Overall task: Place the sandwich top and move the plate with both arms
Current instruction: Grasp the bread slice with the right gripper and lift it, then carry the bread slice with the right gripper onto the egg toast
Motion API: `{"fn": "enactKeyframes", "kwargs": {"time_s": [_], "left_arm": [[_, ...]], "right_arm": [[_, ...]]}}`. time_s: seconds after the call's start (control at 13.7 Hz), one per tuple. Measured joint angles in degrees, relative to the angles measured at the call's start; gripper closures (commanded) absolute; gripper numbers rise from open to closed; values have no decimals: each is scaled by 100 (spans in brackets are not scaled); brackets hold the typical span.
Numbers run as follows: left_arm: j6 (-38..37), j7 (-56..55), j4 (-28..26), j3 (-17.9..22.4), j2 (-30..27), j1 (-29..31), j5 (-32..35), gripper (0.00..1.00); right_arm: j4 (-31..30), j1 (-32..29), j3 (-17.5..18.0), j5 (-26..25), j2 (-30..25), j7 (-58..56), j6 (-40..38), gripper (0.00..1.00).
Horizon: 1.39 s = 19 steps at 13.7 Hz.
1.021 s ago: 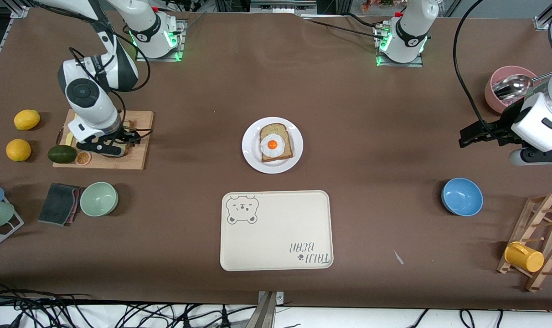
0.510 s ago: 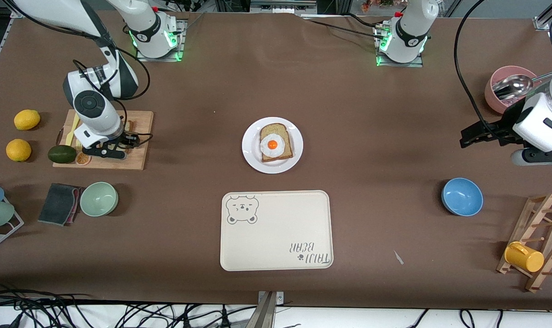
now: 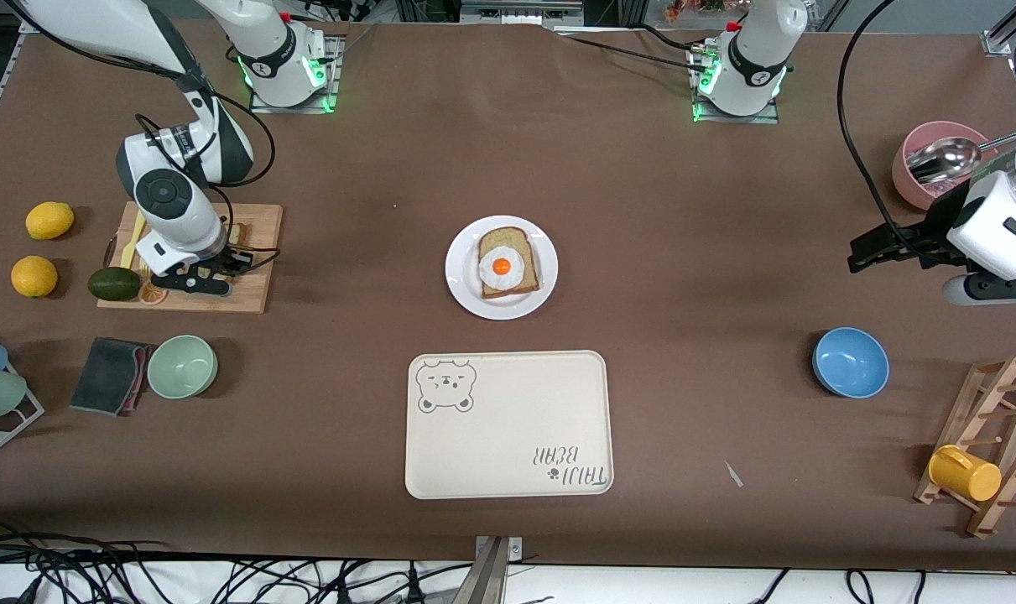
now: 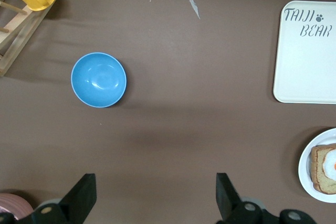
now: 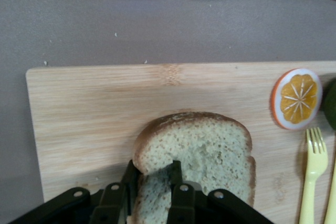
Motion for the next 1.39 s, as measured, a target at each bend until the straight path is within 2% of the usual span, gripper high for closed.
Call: {"fn": "enactKeyframes", "kwargs": {"time_s": [0.36, 0.51, 0.66, 0.88, 1.09, 1.39], "left_arm": [[0, -225, 0, 21, 4, 20, 0, 0], [0, -298, 0, 25, 5, 68, 0, 0], [-1, -363, 0, 25, 5, 94, 0, 0], [-13, -501, 0, 25, 14, 110, 0, 0], [-35, -541, -29, 25, 39, 110, -1, 0], [-48, -543, -42, 19, 85, 109, 0, 0]], "right_arm": [[297, -1, 22, -22, -26, -17, -253, 100], [774, -3, 228, -29, -66, -23, -1128, 100], [1371, 3, 578, -12, -79, 1, -2133, 100], [2044, 66, 966, 302, -68, 25, -2967, 100], [2691, 432, 1014, 585, 36, 24, -3773, 100], [3935, 1433, 1033, 1366, 581, 440, -4677, 100]]}}
